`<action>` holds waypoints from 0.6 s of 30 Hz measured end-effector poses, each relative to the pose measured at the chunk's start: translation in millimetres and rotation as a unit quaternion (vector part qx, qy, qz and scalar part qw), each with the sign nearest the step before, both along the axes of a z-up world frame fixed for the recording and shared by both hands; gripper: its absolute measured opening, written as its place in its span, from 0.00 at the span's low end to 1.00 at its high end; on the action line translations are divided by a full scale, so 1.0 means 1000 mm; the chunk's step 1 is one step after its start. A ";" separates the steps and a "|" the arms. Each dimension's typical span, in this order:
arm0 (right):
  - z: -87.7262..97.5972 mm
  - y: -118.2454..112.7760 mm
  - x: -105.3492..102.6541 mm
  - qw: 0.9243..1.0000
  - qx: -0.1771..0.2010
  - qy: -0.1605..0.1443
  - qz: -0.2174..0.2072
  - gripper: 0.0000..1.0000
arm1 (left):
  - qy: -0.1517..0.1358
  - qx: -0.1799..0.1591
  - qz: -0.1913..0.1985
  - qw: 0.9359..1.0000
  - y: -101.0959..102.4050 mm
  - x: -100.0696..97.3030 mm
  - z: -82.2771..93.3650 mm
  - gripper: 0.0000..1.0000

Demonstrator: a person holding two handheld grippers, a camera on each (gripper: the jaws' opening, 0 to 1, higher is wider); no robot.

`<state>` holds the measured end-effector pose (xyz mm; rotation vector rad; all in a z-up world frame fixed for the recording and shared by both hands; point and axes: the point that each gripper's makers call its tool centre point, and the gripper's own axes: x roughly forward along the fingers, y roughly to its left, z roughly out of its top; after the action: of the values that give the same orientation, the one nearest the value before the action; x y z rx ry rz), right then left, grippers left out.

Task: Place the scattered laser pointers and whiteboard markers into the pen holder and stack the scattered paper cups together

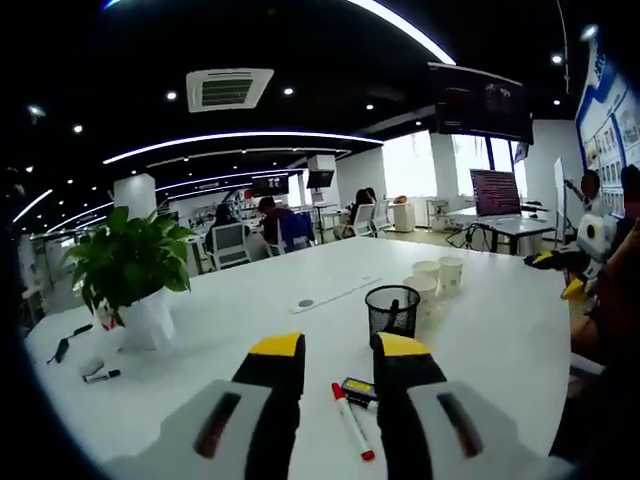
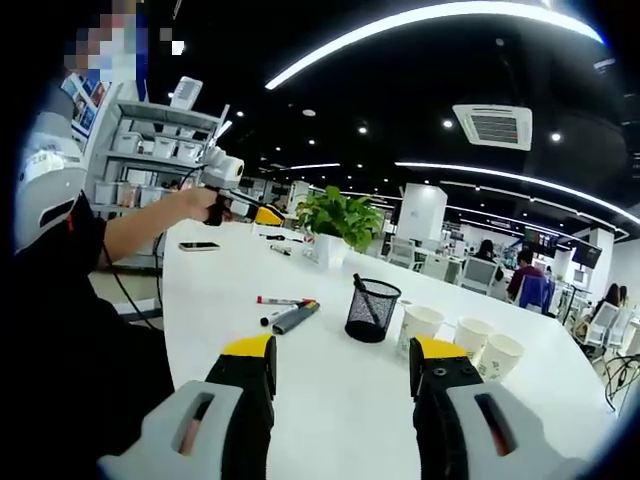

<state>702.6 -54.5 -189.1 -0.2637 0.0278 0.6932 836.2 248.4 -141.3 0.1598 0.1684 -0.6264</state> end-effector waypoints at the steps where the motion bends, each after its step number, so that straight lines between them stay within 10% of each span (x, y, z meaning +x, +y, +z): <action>1: 0.000 0.000 0.000 1.000 0.000 -0.001 0.001 0.56 | 0.001 0.001 0.000 1.000 0.000 0.001 0.000 0.28; 18: -0.002 0.002 0.001 1.000 -0.001 0.000 0.004 0.56 | 0.052 -0.001 0.014 0.999 -0.003 0.030 -0.021 0.28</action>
<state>703.1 -52.6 -190.7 -0.2656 0.0276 0.7008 865.8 245.4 -161.8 0.1222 0.2697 -0.6077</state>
